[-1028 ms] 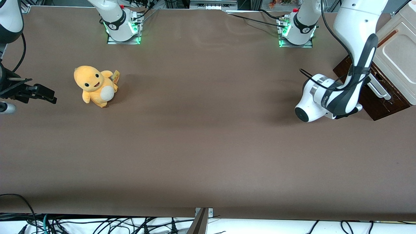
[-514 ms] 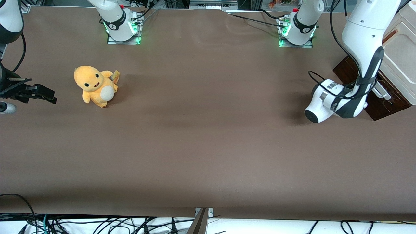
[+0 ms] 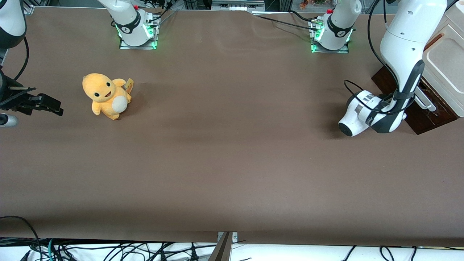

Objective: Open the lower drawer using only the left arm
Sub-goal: 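Align the left gripper on the white handle and close on it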

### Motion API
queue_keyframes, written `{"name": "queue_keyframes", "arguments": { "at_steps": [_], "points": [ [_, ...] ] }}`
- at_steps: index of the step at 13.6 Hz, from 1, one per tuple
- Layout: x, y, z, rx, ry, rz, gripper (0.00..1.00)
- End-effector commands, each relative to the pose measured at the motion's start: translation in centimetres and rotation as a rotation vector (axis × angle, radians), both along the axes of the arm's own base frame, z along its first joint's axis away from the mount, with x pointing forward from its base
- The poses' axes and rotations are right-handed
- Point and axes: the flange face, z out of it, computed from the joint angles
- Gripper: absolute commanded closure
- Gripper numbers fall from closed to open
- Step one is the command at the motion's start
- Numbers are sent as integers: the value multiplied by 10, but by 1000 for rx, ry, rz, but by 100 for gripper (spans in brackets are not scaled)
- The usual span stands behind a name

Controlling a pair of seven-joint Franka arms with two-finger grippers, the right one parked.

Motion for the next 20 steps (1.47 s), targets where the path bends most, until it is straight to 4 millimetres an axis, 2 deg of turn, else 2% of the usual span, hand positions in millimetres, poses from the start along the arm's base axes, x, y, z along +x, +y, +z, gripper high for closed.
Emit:
{"name": "queue_keyframes", "arguments": {
  "at_steps": [1, 7, 9, 10, 12, 16, 20],
  "points": [
    [-5, 15, -5, 51, -26, -37, 33],
    [-6, 22, -11, 83, -47, -52, 57],
    [-4, 20, -10, 82, -50, -56, 73],
    [-4, 20, -10, 82, -52, -57, 85],
    [-1, 17, -9, 82, -56, -63, 100],
    [0, 14, -7, 96, -71, -66, 100],
    [0, -2, -4, 109, -65, -78, 100]
  ]
}}
